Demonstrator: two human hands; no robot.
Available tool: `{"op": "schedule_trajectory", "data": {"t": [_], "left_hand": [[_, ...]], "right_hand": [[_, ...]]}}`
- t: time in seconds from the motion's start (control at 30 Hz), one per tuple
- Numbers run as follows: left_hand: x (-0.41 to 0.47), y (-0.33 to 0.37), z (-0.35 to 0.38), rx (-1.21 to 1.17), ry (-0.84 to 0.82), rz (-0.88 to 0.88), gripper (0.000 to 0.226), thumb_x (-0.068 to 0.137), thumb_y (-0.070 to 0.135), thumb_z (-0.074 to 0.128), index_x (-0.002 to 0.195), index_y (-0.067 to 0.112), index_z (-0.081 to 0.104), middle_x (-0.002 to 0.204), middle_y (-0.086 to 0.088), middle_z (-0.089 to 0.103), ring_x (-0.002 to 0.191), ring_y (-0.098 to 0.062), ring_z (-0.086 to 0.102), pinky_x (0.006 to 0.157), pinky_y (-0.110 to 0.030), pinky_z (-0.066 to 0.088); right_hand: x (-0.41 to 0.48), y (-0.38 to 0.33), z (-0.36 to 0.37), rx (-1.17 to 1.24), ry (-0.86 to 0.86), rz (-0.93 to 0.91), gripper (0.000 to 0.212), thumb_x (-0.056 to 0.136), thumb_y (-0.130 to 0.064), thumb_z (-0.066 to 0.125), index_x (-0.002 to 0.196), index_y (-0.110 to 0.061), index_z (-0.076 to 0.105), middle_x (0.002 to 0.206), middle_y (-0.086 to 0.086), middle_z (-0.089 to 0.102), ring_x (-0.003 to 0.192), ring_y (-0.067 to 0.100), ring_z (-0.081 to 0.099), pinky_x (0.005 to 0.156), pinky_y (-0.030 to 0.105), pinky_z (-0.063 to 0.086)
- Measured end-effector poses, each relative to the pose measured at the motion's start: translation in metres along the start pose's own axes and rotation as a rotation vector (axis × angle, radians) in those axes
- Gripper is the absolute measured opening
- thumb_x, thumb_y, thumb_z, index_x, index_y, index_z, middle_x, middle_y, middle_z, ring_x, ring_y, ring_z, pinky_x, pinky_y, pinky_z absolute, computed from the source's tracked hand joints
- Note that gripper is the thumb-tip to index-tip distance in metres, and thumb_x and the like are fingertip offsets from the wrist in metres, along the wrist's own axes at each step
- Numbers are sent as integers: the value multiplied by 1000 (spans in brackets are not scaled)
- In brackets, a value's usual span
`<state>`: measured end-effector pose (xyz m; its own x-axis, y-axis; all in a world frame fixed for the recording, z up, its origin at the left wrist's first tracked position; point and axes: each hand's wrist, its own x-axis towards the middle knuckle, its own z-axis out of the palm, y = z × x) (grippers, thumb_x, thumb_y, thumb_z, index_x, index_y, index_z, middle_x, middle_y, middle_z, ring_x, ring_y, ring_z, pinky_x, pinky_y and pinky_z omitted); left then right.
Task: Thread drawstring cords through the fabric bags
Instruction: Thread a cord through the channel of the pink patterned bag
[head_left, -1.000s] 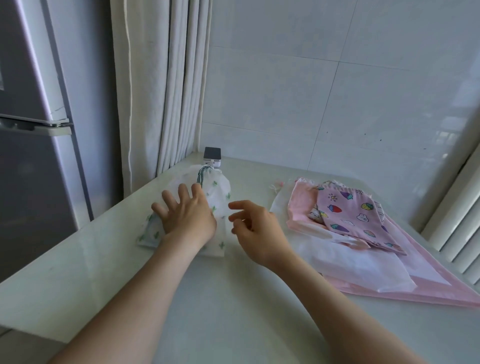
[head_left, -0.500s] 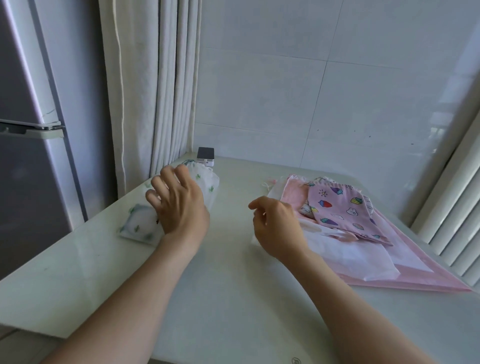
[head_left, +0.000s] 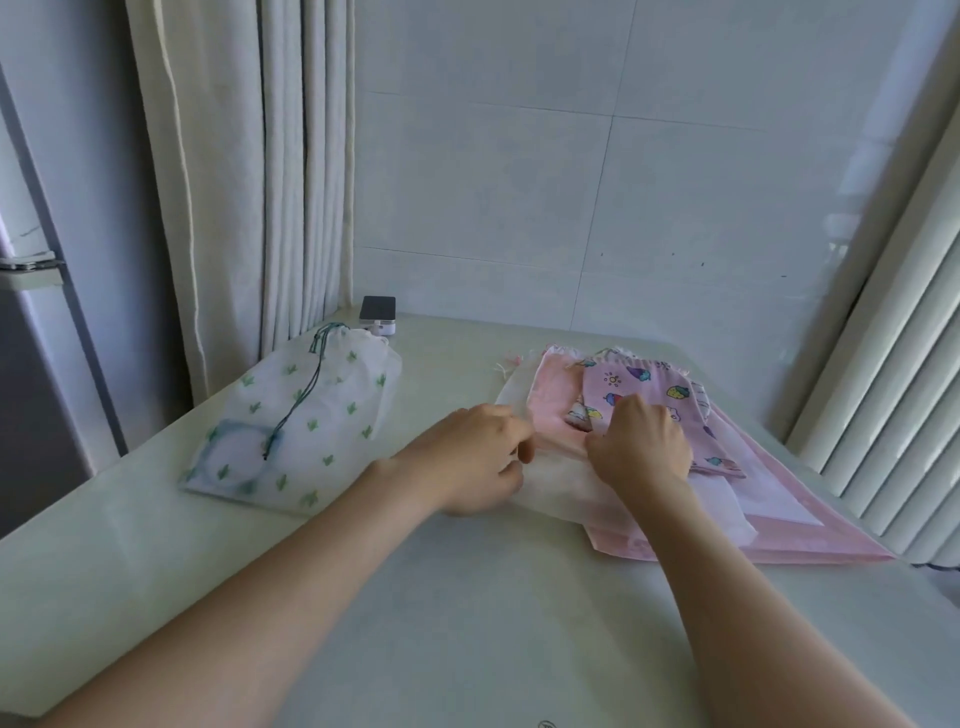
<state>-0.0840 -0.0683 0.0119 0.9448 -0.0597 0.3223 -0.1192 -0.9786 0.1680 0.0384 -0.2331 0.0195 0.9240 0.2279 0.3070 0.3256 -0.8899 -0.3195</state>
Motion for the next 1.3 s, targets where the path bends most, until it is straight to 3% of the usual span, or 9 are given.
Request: {"op": "schedule_trajectory", "data": {"t": [0.1, 0.27, 0.37, 0.43, 0.67, 0.77, 0.93, 1.17, 1.3], "left_hand": [[11, 1, 2, -1, -64, -32, 16, 95, 22, 53, 104, 25, 65, 108, 5, 64, 99, -21, 61, 83, -36, 53], [16, -6, 21, -162, 201, -170, 15, 94, 22, 55, 96, 29, 69, 94, 12, 66, 87, -15, 62, 77, -36, 54], [9, -14, 29, -305, 275, -222, 16, 93, 19, 61, 95, 31, 71, 86, 18, 65, 80, -5, 61, 75, -29, 54], [6, -17, 30, -350, 305, -205, 17, 93, 16, 63, 99, 29, 72, 90, 18, 66, 82, -4, 62, 76, -23, 52], [2, -21, 22, -511, 426, -315, 17, 95, 19, 67, 111, 24, 70, 100, 11, 69, 82, -1, 63, 67, -6, 43], [1, -17, 23, -584, 410, -344, 36, 92, 31, 75, 124, 25, 60, 101, 11, 68, 81, -2, 65, 69, -10, 47], [-3, -20, 31, -454, 379, -414, 77, 80, 37, 84, 141, 25, 38, 130, 0, 45, 113, -21, 56, 97, -37, 53], [-9, -29, 20, -294, 448, -503, 112, 80, 3, 78, 158, 44, 10, 149, 2, 16, 80, -28, 65, 74, -45, 61], [-6, -32, 13, -355, 620, -344, 81, 89, -12, 63, 152, 34, 41, 150, 2, 30, 94, -18, 65, 82, -47, 60]], "right_hand": [[2, -1, -2, -80, 31, -39, 16, 85, -2, 58, 85, -14, 48, 89, 9, 59, 96, 36, 60, 70, 36, 43], [7, -1, -8, -183, 107, -48, 24, 89, 5, 56, 84, -16, 46, 73, 2, 46, 79, 30, 55, 64, 34, 41], [8, -5, -10, -146, 187, -57, 17, 94, 2, 51, 106, -10, 53, 100, 10, 64, 95, 37, 67, 66, 37, 40], [8, -6, -9, -75, 257, -52, 24, 97, 1, 47, 119, -6, 49, 114, 15, 60, 99, 41, 67, 67, 40, 41], [-5, -18, -7, 84, 309, -141, 41, 94, 2, 46, 134, -6, 47, 121, 18, 50, 75, 40, 55, 63, 41, 40], [-13, -22, -8, 144, 254, -212, 36, 91, -12, 54, 127, -11, 58, 118, 15, 52, 83, 43, 60, 67, 43, 47], [-20, -26, -7, 211, 245, -310, 27, 79, -12, 60, 102, -17, 73, 96, 8, 62, 77, 38, 60, 62, 38, 47], [-17, -27, 0, 534, 295, -348, 27, 68, -18, 39, 89, -12, 55, 75, 5, 59, 66, 30, 52, 57, 36, 33], [-14, -26, 0, 656, 218, -325, 29, 71, -9, 42, 95, -9, 59, 79, 3, 65, 73, 30, 56, 60, 34, 38]]}}
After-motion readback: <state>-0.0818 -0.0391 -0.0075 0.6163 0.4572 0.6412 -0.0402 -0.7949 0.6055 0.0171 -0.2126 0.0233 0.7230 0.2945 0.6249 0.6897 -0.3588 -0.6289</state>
